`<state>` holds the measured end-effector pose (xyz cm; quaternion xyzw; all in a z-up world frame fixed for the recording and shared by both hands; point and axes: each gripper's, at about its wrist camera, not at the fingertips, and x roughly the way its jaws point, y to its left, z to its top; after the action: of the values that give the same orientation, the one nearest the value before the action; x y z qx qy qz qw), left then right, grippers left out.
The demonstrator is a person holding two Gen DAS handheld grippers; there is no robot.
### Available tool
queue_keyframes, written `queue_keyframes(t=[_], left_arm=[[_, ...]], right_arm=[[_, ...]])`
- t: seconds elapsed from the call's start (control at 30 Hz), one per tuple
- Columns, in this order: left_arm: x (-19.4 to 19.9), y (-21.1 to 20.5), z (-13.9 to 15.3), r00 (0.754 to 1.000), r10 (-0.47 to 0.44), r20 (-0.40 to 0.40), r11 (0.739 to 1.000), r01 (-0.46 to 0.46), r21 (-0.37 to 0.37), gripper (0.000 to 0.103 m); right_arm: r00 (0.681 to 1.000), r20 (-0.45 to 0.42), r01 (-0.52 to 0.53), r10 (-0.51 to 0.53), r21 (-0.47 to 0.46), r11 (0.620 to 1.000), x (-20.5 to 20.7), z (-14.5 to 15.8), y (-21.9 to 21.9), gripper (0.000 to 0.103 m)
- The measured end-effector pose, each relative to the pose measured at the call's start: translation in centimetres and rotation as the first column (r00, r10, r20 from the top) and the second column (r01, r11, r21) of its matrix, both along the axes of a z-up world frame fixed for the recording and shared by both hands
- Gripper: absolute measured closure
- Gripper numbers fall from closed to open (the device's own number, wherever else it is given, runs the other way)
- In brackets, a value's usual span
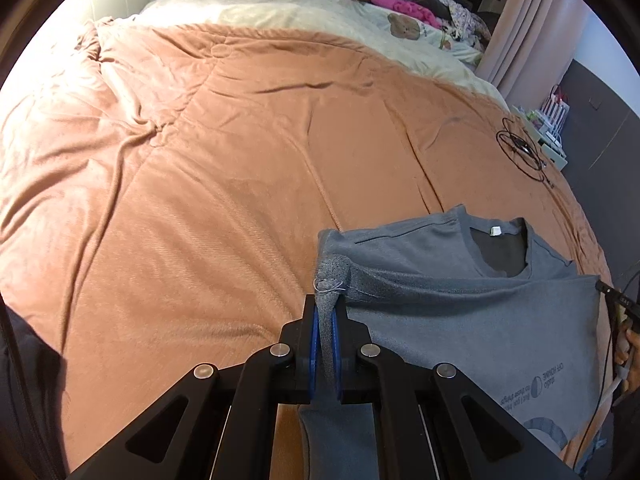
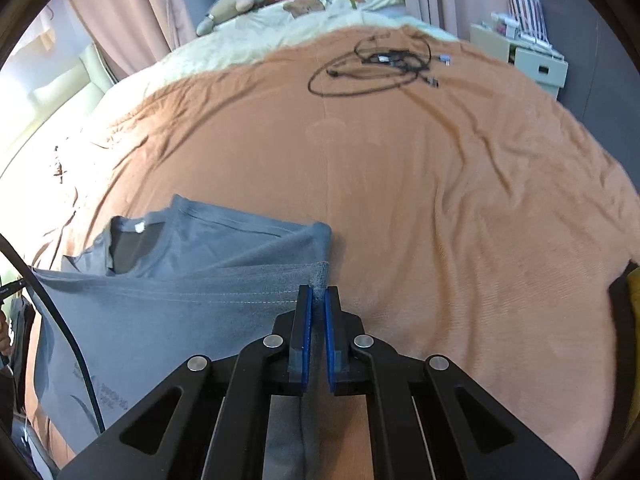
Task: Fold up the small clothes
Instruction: 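Lift the folded shirt by its folded edge with both grippers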
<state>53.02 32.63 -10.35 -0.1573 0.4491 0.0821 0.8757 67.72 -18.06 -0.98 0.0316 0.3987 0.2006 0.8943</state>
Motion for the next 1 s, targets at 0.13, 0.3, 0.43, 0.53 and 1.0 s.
queue_keyframes(t=[0.13, 0.3, 0.43, 0.53, 1.0], left_arm=[[-0.6, -0.2, 1.3, 1.0, 0.007, 0.021, 1.0, -0.007, 0.018, 0.097], [0.2, -0.1, 4.0, 0.997, 0.029, 0.068, 0.998, -0.033, 0.046, 0.098], [2.1, 0.1, 5.7, 0.995, 0.037, 0.091, 0.996, -0.044, 0.076, 0.098], [4.0, 0.5, 5.7, 0.996, 0.039, 0.084, 0.994, -0.047, 0.094, 0.098], [12.9, 2.8, -4.0, 0.995, 0.064, -0.074, 0.992, -0.056, 0.111, 0.098]], right_arm=[[0.998, 0.054, 0.024, -0.024, 0.005, 1.0, -2.1, 1.7, -0.2, 0.101], [0.993, 0.108, 0.049, -0.049, 0.007, 0.999, -3.3, 4.2, -0.2, 0.101], [0.988, 0.133, 0.08, -0.079, -0.001, 0.997, -3.1, 5.6, 0.3, 0.101], [0.986, 0.14, 0.098, -0.094, -0.023, 0.995, -1.9, 6.0, 1.3, 0.102], [0.992, 0.029, 0.123, -0.119, -0.161, 0.979, 9.5, 0.4, 7.2, 0.102]])
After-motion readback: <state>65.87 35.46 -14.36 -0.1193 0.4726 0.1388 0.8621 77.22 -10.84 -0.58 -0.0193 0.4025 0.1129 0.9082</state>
